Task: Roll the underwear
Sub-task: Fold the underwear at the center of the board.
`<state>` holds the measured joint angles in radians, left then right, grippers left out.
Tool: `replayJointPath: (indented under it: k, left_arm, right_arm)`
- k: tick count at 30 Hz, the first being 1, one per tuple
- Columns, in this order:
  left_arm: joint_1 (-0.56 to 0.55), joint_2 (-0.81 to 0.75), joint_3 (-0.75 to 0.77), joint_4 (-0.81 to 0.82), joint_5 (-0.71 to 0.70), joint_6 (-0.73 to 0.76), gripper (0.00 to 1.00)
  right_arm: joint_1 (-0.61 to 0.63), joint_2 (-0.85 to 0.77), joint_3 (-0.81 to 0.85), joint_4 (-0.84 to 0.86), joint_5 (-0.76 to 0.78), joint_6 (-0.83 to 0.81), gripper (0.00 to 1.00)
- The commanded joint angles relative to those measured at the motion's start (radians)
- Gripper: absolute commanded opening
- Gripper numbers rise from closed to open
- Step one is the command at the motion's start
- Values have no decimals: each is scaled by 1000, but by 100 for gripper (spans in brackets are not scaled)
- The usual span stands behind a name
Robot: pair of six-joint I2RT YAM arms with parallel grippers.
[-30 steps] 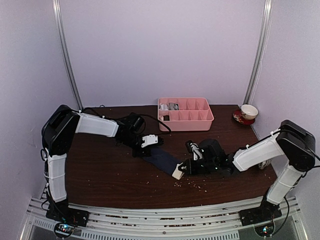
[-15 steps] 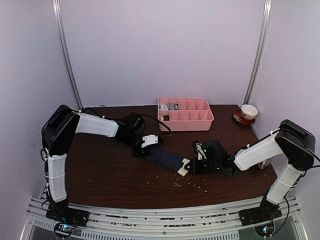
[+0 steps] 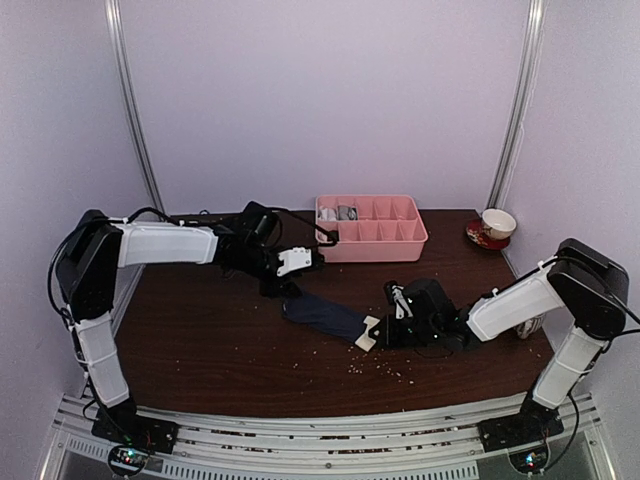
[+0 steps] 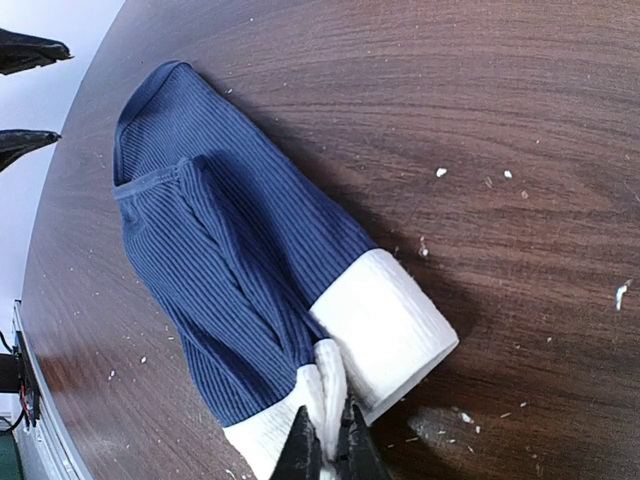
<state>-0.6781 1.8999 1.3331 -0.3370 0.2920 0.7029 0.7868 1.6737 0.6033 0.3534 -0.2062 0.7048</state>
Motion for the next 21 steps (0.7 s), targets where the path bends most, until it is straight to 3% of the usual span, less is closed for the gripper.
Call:
replayJointPath:
  k: [1,10,21]
  left_arm:
    - [-55,-4,-33,1,34,47,39]
    - [-133,106,24,-3,27,45,11]
    - [-133,172,92,26,-66,12,3]
  right_arm:
    - [-10,3,12,-42,6,-20,0]
    - [-9,-110,68,-151,36,-70,0]
    - [-15,-6,170,-223,66,-100,0]
